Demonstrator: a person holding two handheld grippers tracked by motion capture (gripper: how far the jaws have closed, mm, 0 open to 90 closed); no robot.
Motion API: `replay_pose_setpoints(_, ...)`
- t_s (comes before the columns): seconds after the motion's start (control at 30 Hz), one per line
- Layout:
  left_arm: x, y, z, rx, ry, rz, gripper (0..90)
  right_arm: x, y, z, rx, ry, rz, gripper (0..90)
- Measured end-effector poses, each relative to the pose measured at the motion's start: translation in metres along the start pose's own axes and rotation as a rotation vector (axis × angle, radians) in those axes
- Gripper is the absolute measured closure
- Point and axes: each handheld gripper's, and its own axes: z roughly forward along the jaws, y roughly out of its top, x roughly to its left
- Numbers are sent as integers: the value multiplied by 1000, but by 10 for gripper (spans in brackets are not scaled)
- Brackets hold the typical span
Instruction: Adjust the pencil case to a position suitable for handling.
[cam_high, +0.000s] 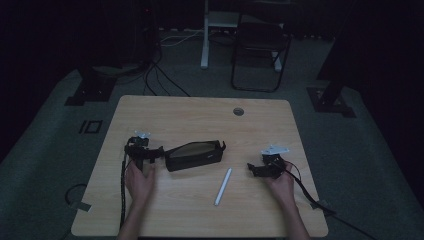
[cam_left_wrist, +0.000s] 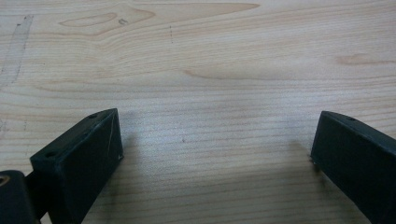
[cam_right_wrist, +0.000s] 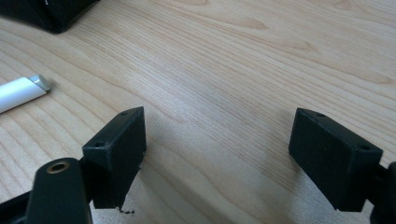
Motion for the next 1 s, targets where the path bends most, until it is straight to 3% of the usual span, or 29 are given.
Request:
replay_pose_setpoints(0.33,0,0,0,0,0,0,24,-1,0,-1,-7,-9,12,244)
replay_pose_setpoints(0.4,0,0,0,0,0,0,24,0,-1,-2,-22,-15,17,384)
replay_pose_setpoints(0.53,0,0,0,0,-3,2,24,0,4,-5,-34,14,39,450)
replay_pose_setpoints(0.7,0,0,0,-1,-3,2,24,11,19,-15,-114,51,5,478)
replay_pose_setpoints(0.8,0,0,0,0,-3,3,25,23,42,-17,-158,100,-33,465)
replay_pose_setpoints(1.0,3,-1,-2,-9,-16,18,47,36,71,-10,-185,137,-68,445)
